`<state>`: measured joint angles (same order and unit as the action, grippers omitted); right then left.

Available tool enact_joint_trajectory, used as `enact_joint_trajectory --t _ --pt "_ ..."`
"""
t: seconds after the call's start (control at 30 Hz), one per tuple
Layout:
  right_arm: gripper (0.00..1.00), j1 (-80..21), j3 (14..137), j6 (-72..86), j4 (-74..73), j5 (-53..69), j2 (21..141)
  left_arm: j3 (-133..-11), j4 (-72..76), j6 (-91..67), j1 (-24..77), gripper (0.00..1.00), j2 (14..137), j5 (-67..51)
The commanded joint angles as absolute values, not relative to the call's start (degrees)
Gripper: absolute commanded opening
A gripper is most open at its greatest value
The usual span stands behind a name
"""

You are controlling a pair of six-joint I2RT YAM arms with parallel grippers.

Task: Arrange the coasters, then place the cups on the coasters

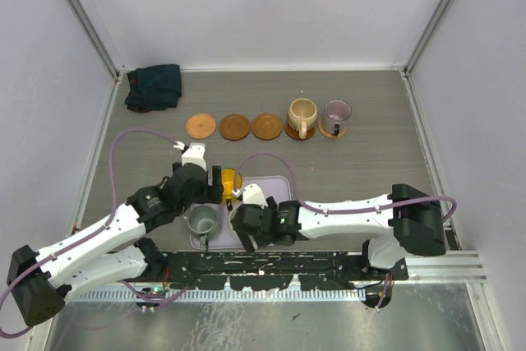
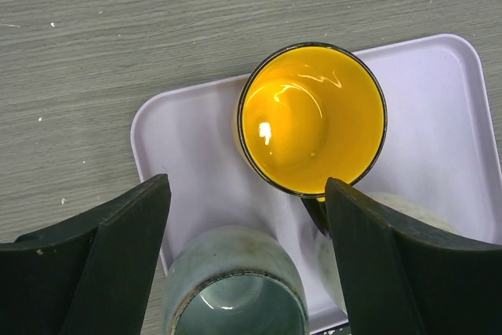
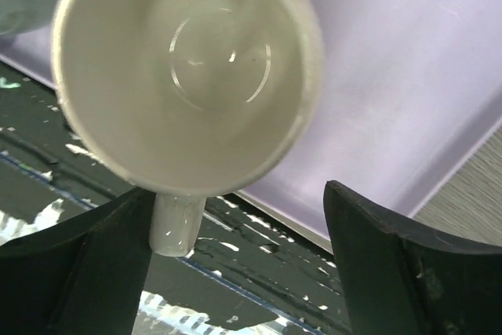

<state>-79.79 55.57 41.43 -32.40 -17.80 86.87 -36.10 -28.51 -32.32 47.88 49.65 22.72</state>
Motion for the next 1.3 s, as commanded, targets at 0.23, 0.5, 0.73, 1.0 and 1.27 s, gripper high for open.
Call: enact_joint_trajectory --t 0.23,0.5,0.73,1.0,1.27 --pt "0.84 -80.0 55.8 42.0 -32.0 -19.2 85.7 -36.0 -25.8 -33.4 47.7 0.81 49.2 22.8" --pt "0.65 -80.0 56.7 40.5 -30.6 -17.6 88.9 -35.3 -25.8 -33.7 47.8 0.81 48.2 23.2" --pt "0.47 -80.0 56.2 40.7 -29.7 -17.3 90.1 -35.2 -25.4 -33.8 47.7 0.81 48.9 23.0" --pt "0.48 -80.0 56.8 40.1 -29.4 -17.9 90.8 -35.2 -25.0 -34.0 47.7 0.81 49.4 22.7" --pt "0.09 -80.0 57.6 40.0 -30.0 -18.3 92.2 -34.9 -24.6 -34.1 47.8 0.81 49.9 22.3"
